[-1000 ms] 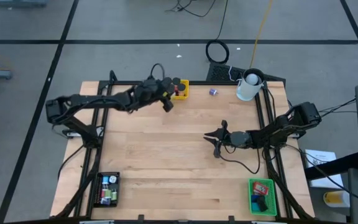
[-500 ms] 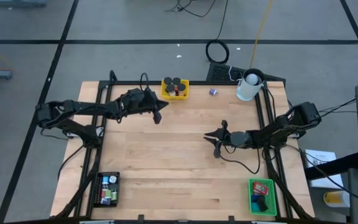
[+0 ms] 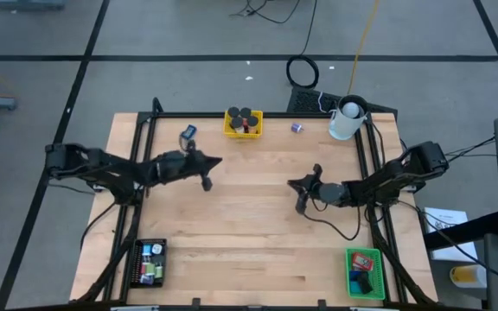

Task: Pick & Place Office items
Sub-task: Put the purple charger adapter into the black bin

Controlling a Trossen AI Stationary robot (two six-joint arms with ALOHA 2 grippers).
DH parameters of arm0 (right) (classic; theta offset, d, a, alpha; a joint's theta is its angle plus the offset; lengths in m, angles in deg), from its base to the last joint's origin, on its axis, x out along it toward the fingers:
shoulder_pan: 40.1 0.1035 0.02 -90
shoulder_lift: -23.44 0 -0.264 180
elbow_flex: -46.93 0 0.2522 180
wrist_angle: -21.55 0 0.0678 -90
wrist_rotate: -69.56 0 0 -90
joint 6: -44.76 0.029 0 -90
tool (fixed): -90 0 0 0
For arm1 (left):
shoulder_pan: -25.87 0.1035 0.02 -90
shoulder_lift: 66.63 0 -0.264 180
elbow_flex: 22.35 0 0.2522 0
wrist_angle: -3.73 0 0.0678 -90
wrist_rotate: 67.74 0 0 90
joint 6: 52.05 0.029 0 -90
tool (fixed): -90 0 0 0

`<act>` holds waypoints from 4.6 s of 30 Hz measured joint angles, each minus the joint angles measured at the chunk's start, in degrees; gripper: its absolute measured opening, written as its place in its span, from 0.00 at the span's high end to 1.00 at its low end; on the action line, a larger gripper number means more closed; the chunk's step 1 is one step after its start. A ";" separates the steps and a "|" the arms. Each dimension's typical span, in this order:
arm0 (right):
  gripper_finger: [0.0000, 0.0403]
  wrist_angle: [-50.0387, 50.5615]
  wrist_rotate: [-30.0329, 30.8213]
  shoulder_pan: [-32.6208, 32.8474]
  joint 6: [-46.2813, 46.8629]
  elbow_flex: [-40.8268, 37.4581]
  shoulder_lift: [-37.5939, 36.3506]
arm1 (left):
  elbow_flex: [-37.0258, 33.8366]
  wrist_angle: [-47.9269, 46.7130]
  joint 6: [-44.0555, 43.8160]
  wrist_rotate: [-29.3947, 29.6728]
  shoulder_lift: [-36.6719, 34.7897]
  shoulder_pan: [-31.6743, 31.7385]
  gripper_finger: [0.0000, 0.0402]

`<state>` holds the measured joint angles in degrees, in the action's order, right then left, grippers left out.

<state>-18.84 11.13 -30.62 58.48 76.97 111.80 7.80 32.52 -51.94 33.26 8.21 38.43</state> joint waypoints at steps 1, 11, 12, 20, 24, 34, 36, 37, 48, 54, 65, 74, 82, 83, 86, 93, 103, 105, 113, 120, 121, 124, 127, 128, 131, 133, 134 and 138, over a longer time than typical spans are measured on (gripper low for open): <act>0.95 0.71 1.74 0.00 -0.01 0.00 -0.51 | -2.23 4.46 0.96 0.01 -0.01 -0.62 0.97; 1.00 19.26 5.34 -11.76 -0.17 1.83 -17.39 | -15.55 24.25 -0.69 -8.76 0.10 -3.76 0.95; 1.00 23.74 3.66 -14.24 0.97 3.06 -18.85 | -15.33 23.99 -0.54 -9.12 0.20 -4.20 0.94; 1.00 56.66 -4.38 -26.71 2.46 21.88 -16.24 | -14.65 24.73 2.38 -9.56 0.15 -7.23 0.98; 0.99 66.63 -15.02 -33.44 1.95 32.57 -10.99 | -14.65 24.56 2.36 -9.52 0.14 -7.76 0.99; 0.87 87.87 -15.38 -38.61 -5.65 55.16 3.95 | -14.67 23.57 2.65 -8.42 0.14 -7.83 0.95; 0.83 90.01 -15.38 -40.26 -6.89 58.05 6.14 | -14.67 23.50 2.53 -8.62 0.14 -7.85 0.96; 0.81 91.32 -15.42 -41.12 -7.13 59.23 7.17 | -14.67 23.34 2.34 -8.78 0.14 -7.85 0.97; 0.53 92.87 -19.62 -48.80 -13.66 60.17 14.76 | -14.67 23.03 2.61 -9.37 0.14 -7.85 0.94; 0.40 89.35 -22.30 -50.68 -16.75 60.19 16.54 | -14.67 22.67 2.61 -9.41 0.14 -7.85 0.96; 0.40 87.71 -27.95 -53.77 -17.99 59.08 16.54 | -14.67 22.20 2.56 -9.47 0.14 -7.85 0.94; 0.40 81.80 -25.87 -54.86 -20.02 53.65 16.58 | -14.67 22.11 2.61 -9.47 0.14 -7.85 0.98; 0.41 76.31 -30.42 -55.25 -20.62 50.52 16.58 | -14.67 22.11 2.57 -9.47 0.14 -7.85 0.95; 0.42 76.22 -30.34 -55.29 -21.07 50.32 16.58 | -14.67 22.11 2.56 -9.47 0.14 -7.84 0.94; 0.46 76.13 -31.37 -55.28 -22.02 49.79 16.58 | -14.67 22.11 2.55 -9.47 0.14 -7.85 0.93; 0.57 75.72 -34.63 -53.98 -23.32 49.70 16.58 | -14.67 22.02 2.61 -9.47 0.14 -7.85 0.98; 0.51 71.39 -33.20 -52.06 -24.57 49.70 16.58 | -14.65 21.97 2.56 -9.47 0.14 -7.83 0.93; 0.48 71.21 -33.47 -51.99 -25.71 49.56 16.58 | -14.65 21.98 2.56 -9.47 0.14 -7.85 0.94; 0.49 63.69 -39.34 -51.56 -30.77 44.91 16.58 | -14.65 21.94 2.60 -9.52 0.14 -7.84 0.99; 0.64 61.56 -39.10 -51.58 -30.45 44.52 16.56 | -14.65 21.94 2.54 -9.52 0.14 -7.85 0.94; 0.66 61.24 -39.06 -51.58 -30.45 44.52 16.56 | -14.65 21.94 2.52 -9.52 0.14 -7.85 0.93; 0.74 60.77 -39.05 -51.56 -30.35 44.52 16.56 | -14.65 21.94 2.44 -9.52 0.14 -7.83 0.94; 0.80 60.79 -38.97 -51.58 -30.27 44.52 16.56 | -14.65 21.94 2.43 -9.54 0.14 -7.84 0.96; 0.82 60.77 -38.95 -51.58 -30.27 44.52 16.56 | -14.65 21.94 2.43 -9.54 0.14 -7.84 0.97; 0.86 60.71 -38.86 -51.58 -30.51 44.52 16.56 | -14.65 21.94 2.59 -9.54 0.14 -7.85 0.99; 0.87 60.28 -38.86 -51.58 -30.47 44.52 16.56 | -14.65 21.94 2.59 -9.56 0.14 -7.84 0.99; 0.87 59.94 -38.86 -51.58 -30.34 44.52 16.56 | -14.65 21.94 2.59 -9.56 0.14 -7.84 0.98; 0.86 58.89 -38.88 -51.58 -29.55 44.54 16.56 | -14.65 21.94 2.43 -9.57 0.14 -7.84 0.94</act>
<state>40.05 -27.75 -82.20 28.93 121.51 128.36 -6.85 54.46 -49.50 23.68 8.35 30.60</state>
